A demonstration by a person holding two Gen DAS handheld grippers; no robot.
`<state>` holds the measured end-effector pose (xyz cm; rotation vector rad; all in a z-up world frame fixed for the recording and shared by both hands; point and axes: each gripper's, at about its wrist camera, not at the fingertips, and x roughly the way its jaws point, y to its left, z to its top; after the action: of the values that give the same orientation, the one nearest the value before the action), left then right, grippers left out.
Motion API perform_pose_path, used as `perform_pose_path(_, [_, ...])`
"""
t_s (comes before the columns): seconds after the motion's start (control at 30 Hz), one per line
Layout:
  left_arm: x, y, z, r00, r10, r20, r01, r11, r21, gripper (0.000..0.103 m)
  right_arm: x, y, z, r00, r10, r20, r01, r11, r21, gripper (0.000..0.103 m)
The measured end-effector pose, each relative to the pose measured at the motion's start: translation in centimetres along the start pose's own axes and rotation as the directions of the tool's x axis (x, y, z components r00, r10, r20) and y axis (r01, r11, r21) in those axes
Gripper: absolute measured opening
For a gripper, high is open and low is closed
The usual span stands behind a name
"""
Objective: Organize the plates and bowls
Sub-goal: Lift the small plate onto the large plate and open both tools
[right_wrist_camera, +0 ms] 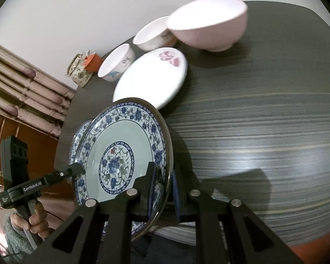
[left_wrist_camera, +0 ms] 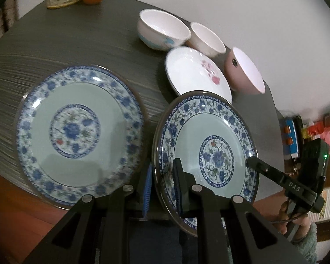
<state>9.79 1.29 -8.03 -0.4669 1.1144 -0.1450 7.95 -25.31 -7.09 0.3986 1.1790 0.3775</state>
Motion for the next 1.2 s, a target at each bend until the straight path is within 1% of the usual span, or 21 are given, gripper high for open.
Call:
perform_pose_path(0.2, [-2.2,2.7,0.9,0.999,0.024,0.047,-0.022,0.999,-0.045,0.014,1.8,3.1,1.1,1.000,0.027,-0.009,-0.028,0.999,-0.027,0.015])
perform_pose_path(0.4, [-4.4,6.3,1.7,0.993,0.058,0.100,-0.045,0.991,-0.124,0.014,4.6,7.1,2.0,0.998,0.059,-0.035,-0.062,0.996,-0.065,0.015])
perform_pose_path(0.53, [-5.6,9.3,2.0,0.987,0.099,0.130,-0.077,0.984,-0.163,0.014,6.5,9.7,2.3,0.997,0.063,-0.049,-0.067,0.993,-0.094,0.015])
perform_pose_path(0.67, [-5.9,11.7,2.0,0.980,0.142,0.138,-0.113,0.973,-0.199,0.014,8.7,11.9,2.1,0.996,0.053,-0.066,-0.061,0.991,-0.119,0.015])
perform_pose_path(0.77, [-5.8,13.3,1.8,0.978,0.161,0.135,-0.128,0.966,-0.225,0.014,9.7,12.9,1.7,0.996,0.047,-0.077,-0.056,0.990,-0.128,0.015])
perform_pose_path(0.87, [-5.5,14.2,1.6,0.978,0.165,0.130,-0.130,0.961,-0.243,0.014,10.7,13.5,1.7,0.995,0.041,-0.088,-0.052,0.991,-0.126,0.015])
perform_pose_path(1.03, [-5.1,14.5,1.8,0.978,0.165,0.129,-0.130,0.960,-0.248,0.014,11.8,13.8,1.8,0.995,0.035,-0.093,-0.046,0.992,-0.120,0.015])
perform_pose_path(1.2, [-4.6,14.9,1.7,0.980,0.164,0.113,-0.131,0.958,-0.255,0.014,12.0,13.7,1.5,0.994,0.022,-0.102,-0.034,0.993,-0.113,0.015])
